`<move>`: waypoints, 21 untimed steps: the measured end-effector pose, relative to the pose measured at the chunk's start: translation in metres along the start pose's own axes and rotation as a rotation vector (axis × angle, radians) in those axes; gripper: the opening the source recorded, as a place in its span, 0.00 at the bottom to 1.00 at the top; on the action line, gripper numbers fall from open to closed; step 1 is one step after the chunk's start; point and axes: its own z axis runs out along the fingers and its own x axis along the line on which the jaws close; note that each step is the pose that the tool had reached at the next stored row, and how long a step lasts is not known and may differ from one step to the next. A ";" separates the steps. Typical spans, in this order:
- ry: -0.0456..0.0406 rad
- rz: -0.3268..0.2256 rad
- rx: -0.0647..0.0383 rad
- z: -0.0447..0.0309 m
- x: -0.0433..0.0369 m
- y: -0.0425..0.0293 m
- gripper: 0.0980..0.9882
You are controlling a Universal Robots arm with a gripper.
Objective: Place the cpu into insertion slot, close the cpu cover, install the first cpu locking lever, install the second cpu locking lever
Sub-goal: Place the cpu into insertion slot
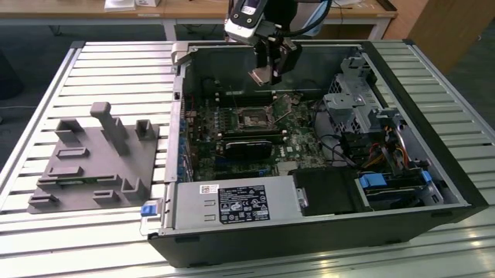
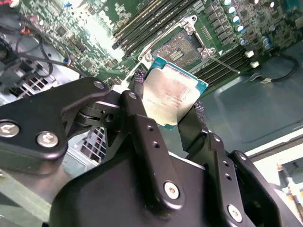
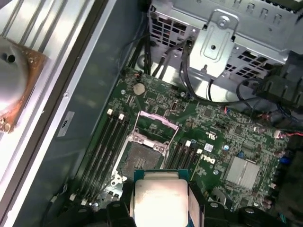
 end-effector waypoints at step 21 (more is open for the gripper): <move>-0.0186 0.201 0.004 0.0093 0.0002 -0.0014 0.50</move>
